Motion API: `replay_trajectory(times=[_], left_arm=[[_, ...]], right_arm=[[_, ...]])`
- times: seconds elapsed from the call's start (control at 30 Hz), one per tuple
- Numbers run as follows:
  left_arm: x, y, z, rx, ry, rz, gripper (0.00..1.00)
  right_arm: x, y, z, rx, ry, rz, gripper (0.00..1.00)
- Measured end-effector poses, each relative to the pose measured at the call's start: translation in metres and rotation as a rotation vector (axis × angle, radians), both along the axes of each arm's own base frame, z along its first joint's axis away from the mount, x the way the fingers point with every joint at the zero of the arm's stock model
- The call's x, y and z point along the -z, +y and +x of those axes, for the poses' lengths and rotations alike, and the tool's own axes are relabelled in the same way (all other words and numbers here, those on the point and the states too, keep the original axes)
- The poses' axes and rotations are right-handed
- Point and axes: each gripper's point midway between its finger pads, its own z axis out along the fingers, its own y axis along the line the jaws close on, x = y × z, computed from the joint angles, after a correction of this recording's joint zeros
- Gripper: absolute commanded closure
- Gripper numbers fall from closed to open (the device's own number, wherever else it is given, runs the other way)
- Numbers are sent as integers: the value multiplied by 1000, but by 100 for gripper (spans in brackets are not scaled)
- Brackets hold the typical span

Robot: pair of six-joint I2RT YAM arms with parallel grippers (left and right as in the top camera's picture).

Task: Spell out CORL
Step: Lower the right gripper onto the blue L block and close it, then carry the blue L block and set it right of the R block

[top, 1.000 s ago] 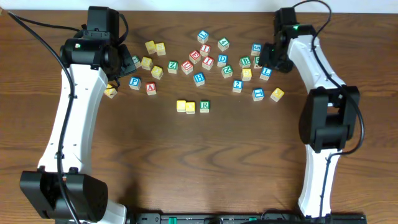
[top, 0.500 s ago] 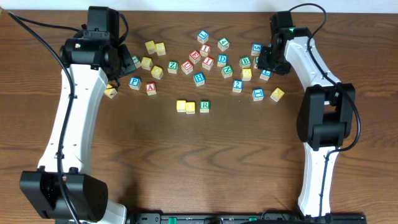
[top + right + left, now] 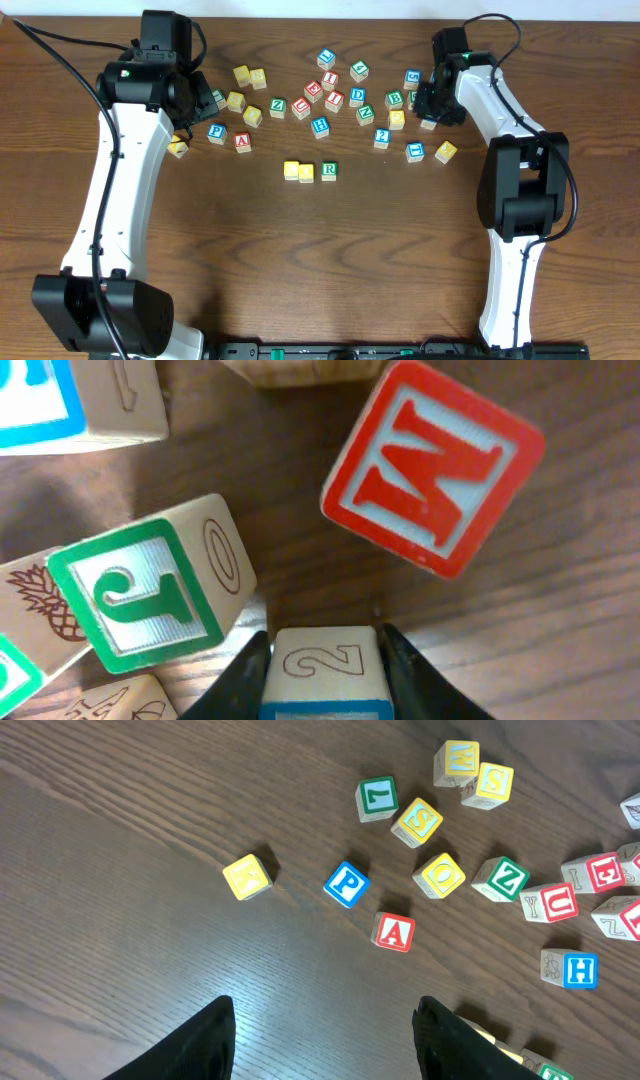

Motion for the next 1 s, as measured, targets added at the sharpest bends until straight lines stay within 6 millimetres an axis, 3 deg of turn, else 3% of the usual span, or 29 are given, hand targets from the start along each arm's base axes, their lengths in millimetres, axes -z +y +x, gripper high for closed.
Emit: replay_trajectory(times=[0.4, 0.47, 0.63, 0.7, 0.77, 1.0], left_arm=[[0, 0, 0, 0, 0, 0, 44], [0, 0, 0, 0, 0, 0, 44], [0, 0, 0, 0, 0, 0, 44], [0, 0, 0, 0, 0, 0, 44], [0, 0, 0, 0, 0, 0, 44], [0, 0, 0, 0, 0, 0, 44]], right_arm=[[-5, 3, -8, -142, 22, -15, 82], [-15, 4, -9, -154, 15, -10, 83], [-75, 13, -19, -184, -49, 37, 85], [-108, 26, -29, -215, -81, 63, 86], [-119, 39, -40, -247, -71, 75, 88], [-102, 112, -77, -409, 21, 93, 89]])
